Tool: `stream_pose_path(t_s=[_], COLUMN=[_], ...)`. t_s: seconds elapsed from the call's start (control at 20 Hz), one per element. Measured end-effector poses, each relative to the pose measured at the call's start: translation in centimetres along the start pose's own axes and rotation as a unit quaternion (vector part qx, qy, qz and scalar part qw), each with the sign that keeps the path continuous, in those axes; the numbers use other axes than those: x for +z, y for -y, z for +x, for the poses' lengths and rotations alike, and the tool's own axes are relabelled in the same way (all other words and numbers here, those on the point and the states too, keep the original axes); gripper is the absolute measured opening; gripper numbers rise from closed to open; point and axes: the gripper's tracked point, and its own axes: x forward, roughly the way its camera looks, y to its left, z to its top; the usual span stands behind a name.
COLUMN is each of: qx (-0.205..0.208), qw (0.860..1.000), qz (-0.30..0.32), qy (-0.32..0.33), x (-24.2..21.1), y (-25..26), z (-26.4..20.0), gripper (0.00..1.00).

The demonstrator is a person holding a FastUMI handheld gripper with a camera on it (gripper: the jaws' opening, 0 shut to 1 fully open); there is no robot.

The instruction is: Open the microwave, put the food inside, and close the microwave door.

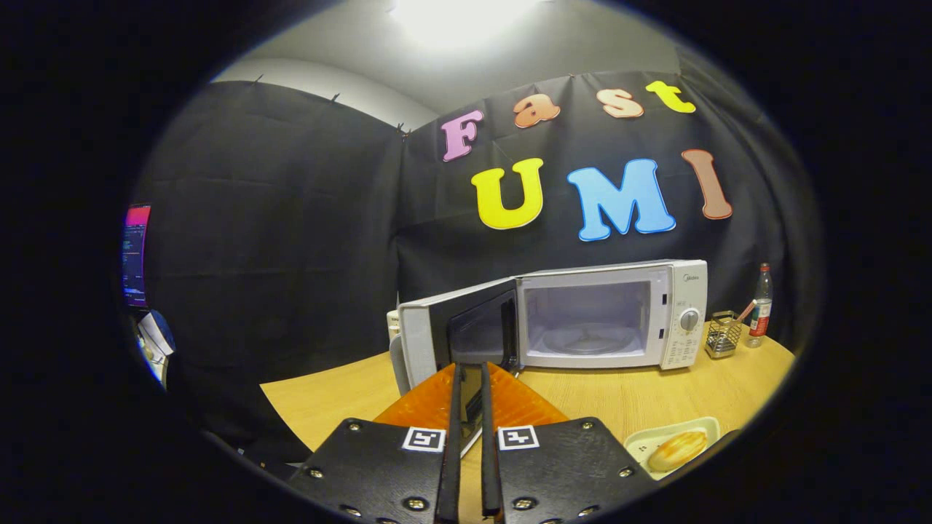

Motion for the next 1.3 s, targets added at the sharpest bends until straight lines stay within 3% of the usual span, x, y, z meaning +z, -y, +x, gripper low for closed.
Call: stream_pose_path(t_s=[0.1,0.15,0.3,0.35,0.4,0.45,0.65,0.85,1.3], qx=[-0.004,0.002,0.019,0.025,0.026,0.027,-0.054,-0.095,-0.092], qw=[1.0,1.0,0.998,0.997,0.997,0.996,0.99,0.979,0.959], qz=[0.013,0.018,0.053,0.066,0.074,0.074,-0.016,-0.076,-0.024], qy=[0.0,-0.003,-0.013,-0.015,-0.025,-0.04,-0.127,-0.166,-0.265], x=[0.4,0.5,-0.4,-0.7,-1.2,-2.3,-7.2,-10.4,-16.3], y=[2.5,3.1,5.5,6.1,7.1,8.0,14.9,18.9,21.0], z=[-1.4,-2.0,-3.8,-4.1,-4.5,-4.8,-6.9,-8.3,-8.1], gripper=[0.14,0.2,0.64,0.73,0.93,0.99,0.99,0.99,0.99])
